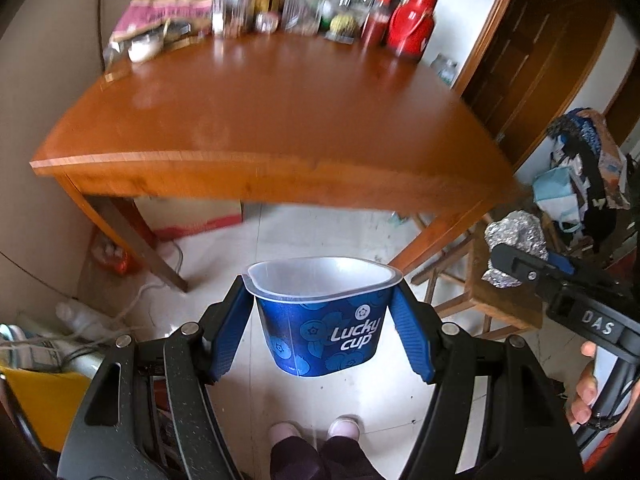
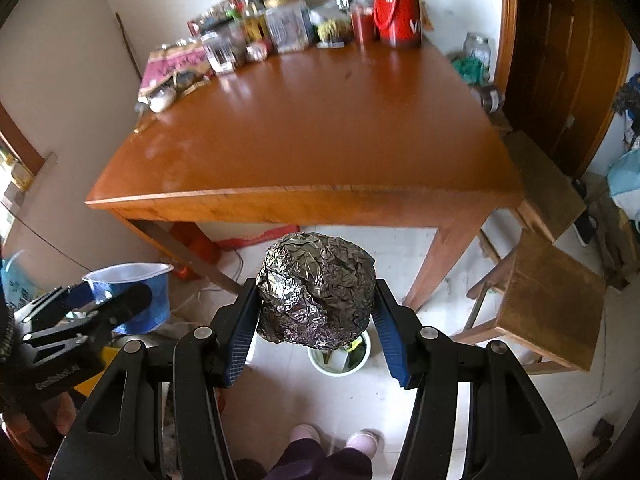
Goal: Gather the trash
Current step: 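Lift the blue cup and foil ball and carry them over the white bucket, then open both tools to drop the cup and foil ball into the bucket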
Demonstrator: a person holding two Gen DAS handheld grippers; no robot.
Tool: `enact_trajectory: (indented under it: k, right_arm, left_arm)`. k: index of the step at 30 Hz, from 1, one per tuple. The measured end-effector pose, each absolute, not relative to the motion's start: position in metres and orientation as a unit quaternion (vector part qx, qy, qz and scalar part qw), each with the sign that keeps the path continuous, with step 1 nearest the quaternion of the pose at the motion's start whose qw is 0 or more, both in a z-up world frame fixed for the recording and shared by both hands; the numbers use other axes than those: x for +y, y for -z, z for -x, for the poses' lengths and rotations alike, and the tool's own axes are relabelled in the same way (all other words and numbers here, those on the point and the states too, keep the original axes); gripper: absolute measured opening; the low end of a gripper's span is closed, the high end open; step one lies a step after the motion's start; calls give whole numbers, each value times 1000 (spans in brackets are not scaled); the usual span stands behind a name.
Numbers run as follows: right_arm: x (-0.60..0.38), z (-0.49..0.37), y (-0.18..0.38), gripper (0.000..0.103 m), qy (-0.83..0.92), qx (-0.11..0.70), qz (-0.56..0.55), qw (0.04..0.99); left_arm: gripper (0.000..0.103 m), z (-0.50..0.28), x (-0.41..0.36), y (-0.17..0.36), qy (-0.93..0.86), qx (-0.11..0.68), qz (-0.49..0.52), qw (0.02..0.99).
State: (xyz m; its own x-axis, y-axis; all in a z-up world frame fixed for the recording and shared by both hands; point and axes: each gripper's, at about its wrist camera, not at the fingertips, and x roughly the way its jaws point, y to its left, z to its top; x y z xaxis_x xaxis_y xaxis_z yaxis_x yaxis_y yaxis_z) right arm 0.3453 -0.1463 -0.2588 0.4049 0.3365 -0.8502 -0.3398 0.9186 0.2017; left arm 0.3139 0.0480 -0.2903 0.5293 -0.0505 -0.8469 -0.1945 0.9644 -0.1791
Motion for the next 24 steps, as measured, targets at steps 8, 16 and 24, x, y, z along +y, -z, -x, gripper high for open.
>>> enact_trajectory:
  k: [8, 16, 24]
  right_arm:
    - [-135, -370, 361, 52, -196, 559, 1, 806]
    - [-117, -379, 430, 57, -234, 610, -26, 757]
    - [-126, -381, 461, 62, -211, 649, -29, 730]
  left_arm:
    - [68, -331, 66, 394, -64, 524, 126, 840]
    - [68, -340, 76, 471, -75, 559, 130, 815]
    - [68, -351, 66, 513, -53, 592, 150, 790]
